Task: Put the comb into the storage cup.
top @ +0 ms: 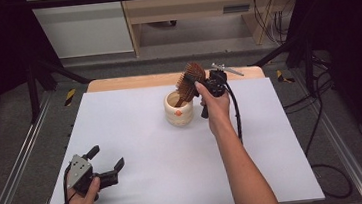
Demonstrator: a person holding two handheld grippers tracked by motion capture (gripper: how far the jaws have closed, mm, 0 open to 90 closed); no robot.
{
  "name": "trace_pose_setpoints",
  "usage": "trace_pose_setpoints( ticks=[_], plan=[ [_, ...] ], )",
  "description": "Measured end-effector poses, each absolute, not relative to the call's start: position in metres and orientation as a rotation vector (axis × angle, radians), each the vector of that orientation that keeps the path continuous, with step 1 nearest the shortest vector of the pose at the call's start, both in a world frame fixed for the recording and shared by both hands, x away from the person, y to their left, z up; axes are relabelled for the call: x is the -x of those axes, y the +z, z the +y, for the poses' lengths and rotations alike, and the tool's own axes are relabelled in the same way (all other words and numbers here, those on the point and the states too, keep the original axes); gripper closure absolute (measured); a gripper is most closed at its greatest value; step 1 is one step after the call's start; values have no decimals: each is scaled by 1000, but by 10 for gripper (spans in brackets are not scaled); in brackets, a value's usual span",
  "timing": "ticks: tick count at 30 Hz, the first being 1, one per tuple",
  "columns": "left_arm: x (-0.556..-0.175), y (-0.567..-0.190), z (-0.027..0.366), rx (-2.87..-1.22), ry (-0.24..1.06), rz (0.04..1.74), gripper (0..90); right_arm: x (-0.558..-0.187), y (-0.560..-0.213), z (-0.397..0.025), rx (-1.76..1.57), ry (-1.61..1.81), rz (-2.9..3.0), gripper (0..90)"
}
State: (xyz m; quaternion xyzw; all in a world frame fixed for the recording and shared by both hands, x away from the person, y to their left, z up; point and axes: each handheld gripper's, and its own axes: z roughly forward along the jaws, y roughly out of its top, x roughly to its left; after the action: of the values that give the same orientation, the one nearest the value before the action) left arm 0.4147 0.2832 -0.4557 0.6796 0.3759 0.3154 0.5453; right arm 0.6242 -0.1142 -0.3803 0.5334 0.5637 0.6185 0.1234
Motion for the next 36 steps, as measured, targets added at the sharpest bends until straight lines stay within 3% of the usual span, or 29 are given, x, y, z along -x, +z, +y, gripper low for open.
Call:
trace_pose_setpoints(
  ticks=[12, 36],
  plan=[
    [-415, -456, 283, -1612, 749, 891, 24, -624, -378, -111, -1541, 1786, 1665, 319],
    [-414, -455, 285, -1603, 756, 899, 23, -618, -365, -109, -1510, 1650, 1695, 99]
  ],
)
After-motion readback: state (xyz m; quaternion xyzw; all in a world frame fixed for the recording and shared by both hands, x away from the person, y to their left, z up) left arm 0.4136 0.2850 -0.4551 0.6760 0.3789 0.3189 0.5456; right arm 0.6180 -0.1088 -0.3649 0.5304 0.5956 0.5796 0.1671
